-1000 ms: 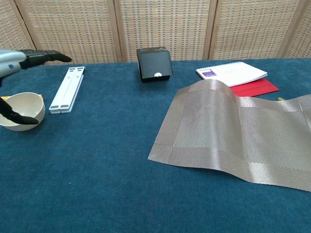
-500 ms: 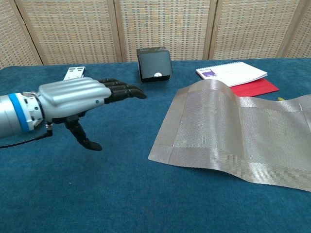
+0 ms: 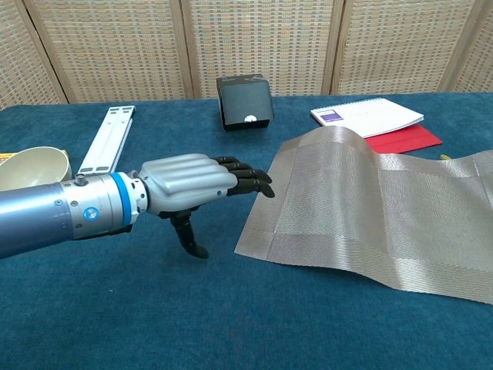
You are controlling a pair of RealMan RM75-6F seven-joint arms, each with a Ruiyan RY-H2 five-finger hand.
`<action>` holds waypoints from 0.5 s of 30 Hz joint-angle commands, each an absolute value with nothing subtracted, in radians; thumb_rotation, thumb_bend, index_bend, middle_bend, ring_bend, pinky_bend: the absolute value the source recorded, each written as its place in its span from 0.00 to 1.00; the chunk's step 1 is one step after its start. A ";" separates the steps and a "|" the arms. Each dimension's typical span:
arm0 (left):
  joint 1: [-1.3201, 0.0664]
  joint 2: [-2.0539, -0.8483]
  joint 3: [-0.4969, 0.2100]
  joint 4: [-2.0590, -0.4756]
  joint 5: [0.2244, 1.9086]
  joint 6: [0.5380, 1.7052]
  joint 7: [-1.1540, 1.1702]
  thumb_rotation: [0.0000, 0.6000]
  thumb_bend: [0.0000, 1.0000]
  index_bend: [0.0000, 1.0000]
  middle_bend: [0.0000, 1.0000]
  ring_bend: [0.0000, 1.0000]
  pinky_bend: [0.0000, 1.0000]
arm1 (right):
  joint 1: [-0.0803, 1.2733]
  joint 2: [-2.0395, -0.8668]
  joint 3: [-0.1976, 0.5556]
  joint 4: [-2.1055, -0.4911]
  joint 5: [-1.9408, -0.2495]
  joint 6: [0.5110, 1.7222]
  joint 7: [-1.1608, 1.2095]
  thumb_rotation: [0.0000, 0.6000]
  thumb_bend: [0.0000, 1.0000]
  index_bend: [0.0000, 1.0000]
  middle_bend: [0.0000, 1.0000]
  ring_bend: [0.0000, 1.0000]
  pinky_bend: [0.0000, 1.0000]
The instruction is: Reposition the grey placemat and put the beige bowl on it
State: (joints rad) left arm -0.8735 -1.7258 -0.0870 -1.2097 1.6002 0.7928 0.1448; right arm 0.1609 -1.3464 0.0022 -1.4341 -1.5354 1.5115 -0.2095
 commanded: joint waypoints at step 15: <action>-0.973 -1.861 -0.116 -1.077 1.538 0.727 0.174 1.00 0.00 0.13 0.00 0.00 0.00 | 0.153 -1.317 0.010 -1.464 -1.544 1.491 -0.164 1.00 0.00 0.00 0.00 0.00 0.00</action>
